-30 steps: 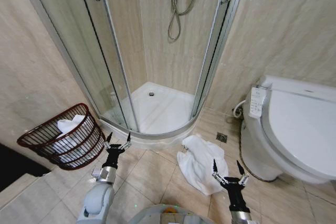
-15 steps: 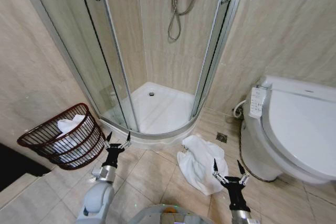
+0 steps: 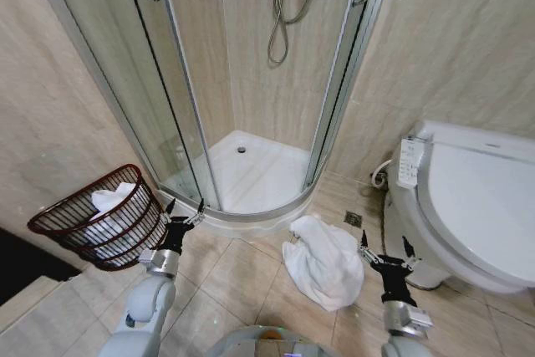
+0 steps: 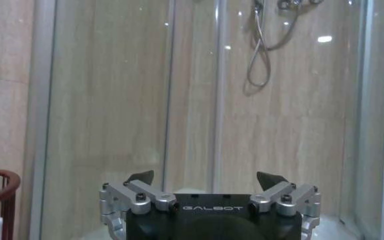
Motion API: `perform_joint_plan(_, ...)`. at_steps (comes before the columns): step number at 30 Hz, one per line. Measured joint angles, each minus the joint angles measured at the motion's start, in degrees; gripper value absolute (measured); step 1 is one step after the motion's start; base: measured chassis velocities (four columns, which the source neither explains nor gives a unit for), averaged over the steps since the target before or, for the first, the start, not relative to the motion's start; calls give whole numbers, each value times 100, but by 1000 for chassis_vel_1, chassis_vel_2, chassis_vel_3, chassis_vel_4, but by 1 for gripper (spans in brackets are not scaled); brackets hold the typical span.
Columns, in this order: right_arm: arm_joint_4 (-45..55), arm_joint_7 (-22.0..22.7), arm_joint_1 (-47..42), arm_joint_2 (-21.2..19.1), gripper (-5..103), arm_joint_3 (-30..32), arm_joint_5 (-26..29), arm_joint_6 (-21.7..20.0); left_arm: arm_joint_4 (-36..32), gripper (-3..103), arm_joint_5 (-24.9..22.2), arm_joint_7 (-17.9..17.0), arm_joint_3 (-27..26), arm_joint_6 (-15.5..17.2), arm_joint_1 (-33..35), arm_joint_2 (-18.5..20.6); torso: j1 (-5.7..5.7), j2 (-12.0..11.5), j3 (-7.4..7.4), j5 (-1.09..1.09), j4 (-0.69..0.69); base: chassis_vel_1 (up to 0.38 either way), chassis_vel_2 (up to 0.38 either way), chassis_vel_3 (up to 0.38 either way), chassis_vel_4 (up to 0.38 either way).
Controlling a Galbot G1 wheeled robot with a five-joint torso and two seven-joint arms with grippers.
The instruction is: Discard the used towel into the hamper.
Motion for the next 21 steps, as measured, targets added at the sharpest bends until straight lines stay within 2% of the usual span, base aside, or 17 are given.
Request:
perform_joint_plan(3,-15,-329,-175,-551,100,-3,418,-23,22,100,16,24,7,-18,18,-12,0,0,0,-1,1,0,0,0,0)
perform_joint_plan(9,-232,-448,-290,-1001,100,-5,615,45,-40,100,74,-41,0,-8,135,-160,0,0,0,1,1,0,0,0,0)
perform_joint_plan(13,-349,-456,-415,-1279,100,-33,869,-33,-44,100,298,-227,-24,14,189,-272,0,0,0,0,1,0,0,0,0)
perform_joint_plan(15,-450,-453,-457,-1543,100,-147,1247,-394,-45,100,364,-279,-47,22,200,-338,-1,0,0,1,0,0,0,0,0)
perform_joint_plan(16,-450,-453,-457,-1543,100,-147,1247,-394,-45,100,364,-279,-47,22,200,-338,-1,0,0,1,0,0,0,0,0)
perform_joint_plan(17,-482,-497,-458,-1647,100,-176,1404,-602,-52,100,376,-282,-49,23,203,-353,0,0,0,1,0,0,0,0,0)
perform_joint_plan(18,-561,-681,-414,-1900,100,-221,1792,-1213,-86,100,405,-284,-50,26,202,-380,-1,0,0,1,0,0,0,0,0)
perform_joint_plan(19,-625,-735,-340,-2037,100,-258,1979,-1555,-109,100,423,-284,-51,29,202,-401,-1,0,0,1,0,0,0,0,0)
perform_joint_plan(20,-711,-755,-235,-2166,100,-310,2142,-1824,-134,100,434,-284,-51,34,202,-423,-1,0,0,1,0,0,0,0,0)
perform_joint_plan(21,-711,-755,-235,-2166,100,-310,2142,-1824,-134,100,434,-284,-51,34,202,-423,-1,0,0,1,0,0,0,0,0)
